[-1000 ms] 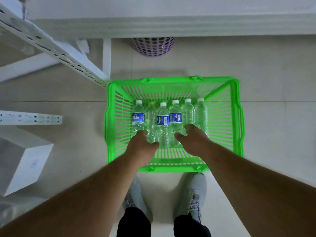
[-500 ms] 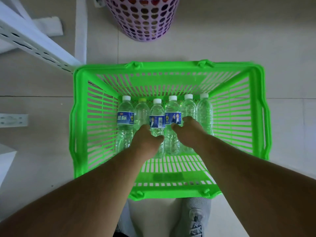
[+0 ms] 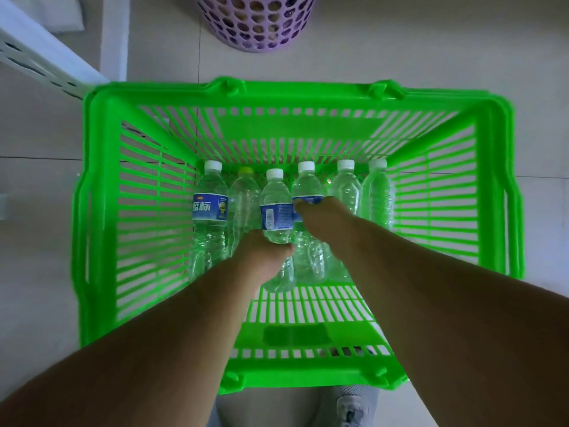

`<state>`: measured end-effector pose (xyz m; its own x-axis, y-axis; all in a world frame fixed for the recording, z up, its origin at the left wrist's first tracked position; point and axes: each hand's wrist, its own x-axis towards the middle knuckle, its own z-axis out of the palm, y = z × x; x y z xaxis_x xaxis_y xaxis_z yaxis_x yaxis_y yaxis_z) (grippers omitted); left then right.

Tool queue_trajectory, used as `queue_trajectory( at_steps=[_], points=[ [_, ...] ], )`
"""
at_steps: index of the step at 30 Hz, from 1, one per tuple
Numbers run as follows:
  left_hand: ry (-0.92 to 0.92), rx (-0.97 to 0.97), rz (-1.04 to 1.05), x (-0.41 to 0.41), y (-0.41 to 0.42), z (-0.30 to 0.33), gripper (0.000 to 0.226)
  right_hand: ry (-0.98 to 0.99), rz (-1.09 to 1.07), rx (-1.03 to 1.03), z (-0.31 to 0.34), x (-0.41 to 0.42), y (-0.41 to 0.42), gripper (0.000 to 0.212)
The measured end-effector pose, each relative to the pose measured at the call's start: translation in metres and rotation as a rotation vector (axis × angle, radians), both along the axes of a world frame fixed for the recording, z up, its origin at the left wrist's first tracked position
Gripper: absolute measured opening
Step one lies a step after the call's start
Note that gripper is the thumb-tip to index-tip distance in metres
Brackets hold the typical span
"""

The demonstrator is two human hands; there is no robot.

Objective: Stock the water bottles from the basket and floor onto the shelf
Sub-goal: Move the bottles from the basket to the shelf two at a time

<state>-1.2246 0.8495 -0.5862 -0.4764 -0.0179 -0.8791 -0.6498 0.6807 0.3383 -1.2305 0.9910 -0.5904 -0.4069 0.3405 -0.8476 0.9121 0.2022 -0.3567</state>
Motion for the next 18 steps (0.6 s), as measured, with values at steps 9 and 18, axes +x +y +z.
queue_trajectory(
  at_steps=[9, 18],
  points=[
    [0.137, -0.198, -0.013, 0.018, 0.014, -0.013, 0.066, -0.012, 0.078, 0.194, -0.018, -0.002, 0.010, 0.062],
    [0.142, -0.024, 0.084, 0.010, -0.015, 0.056, 0.057, 0.098, 0.084, 0.104, 0.047, -0.001, 0.022, 0.059]
  ],
)
